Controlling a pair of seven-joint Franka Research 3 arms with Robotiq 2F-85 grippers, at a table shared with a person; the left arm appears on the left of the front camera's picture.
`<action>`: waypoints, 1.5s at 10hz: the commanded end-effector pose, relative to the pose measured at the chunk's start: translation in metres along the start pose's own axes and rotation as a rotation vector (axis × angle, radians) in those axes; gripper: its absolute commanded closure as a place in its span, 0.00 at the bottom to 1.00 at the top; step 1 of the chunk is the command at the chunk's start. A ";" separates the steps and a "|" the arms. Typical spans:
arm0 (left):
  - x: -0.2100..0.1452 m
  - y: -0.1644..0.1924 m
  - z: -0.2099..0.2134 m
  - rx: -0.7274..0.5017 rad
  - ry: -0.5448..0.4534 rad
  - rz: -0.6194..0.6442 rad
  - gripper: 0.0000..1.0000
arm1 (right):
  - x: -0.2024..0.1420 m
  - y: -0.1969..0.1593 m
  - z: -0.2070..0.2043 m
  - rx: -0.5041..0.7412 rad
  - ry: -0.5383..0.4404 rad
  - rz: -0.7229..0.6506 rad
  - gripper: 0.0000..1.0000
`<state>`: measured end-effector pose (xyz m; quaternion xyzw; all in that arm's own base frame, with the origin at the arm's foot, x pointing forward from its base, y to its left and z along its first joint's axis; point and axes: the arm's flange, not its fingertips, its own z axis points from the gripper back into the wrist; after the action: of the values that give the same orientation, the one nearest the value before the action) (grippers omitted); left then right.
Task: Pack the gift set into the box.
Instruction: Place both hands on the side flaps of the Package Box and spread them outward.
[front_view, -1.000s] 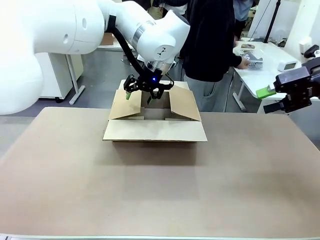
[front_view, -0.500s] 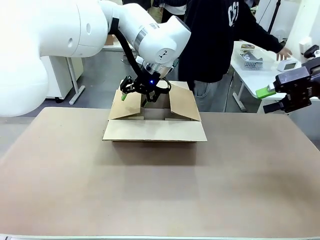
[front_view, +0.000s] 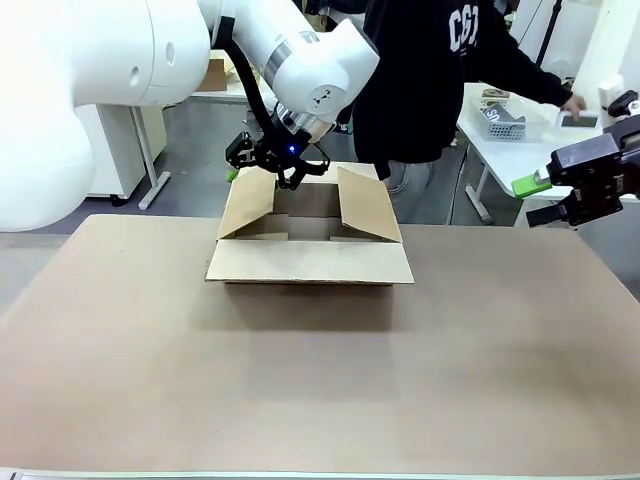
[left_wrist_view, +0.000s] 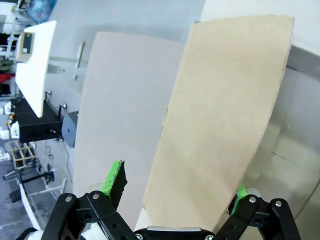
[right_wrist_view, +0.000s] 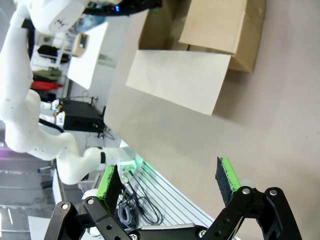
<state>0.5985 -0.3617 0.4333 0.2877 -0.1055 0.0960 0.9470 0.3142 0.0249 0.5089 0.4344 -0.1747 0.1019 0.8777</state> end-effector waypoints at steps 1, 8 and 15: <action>0.006 0.017 0.006 0.003 -0.011 0.043 0.00 | 0.003 0.000 -0.001 0.023 -0.010 0.024 0.00; 0.026 0.083 -0.034 -0.165 0.116 0.083 0.00 | 0.003 0.000 -0.001 0.023 -0.010 0.024 0.00; 0.029 0.174 -0.097 -0.502 0.244 0.127 0.00 | 0.003 0.000 -0.001 0.023 -0.010 0.024 0.00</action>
<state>0.6174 -0.1775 0.4633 0.0604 -0.0335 0.1819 0.9809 0.3140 0.0254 0.5089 0.4349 -0.1739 0.1026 0.8775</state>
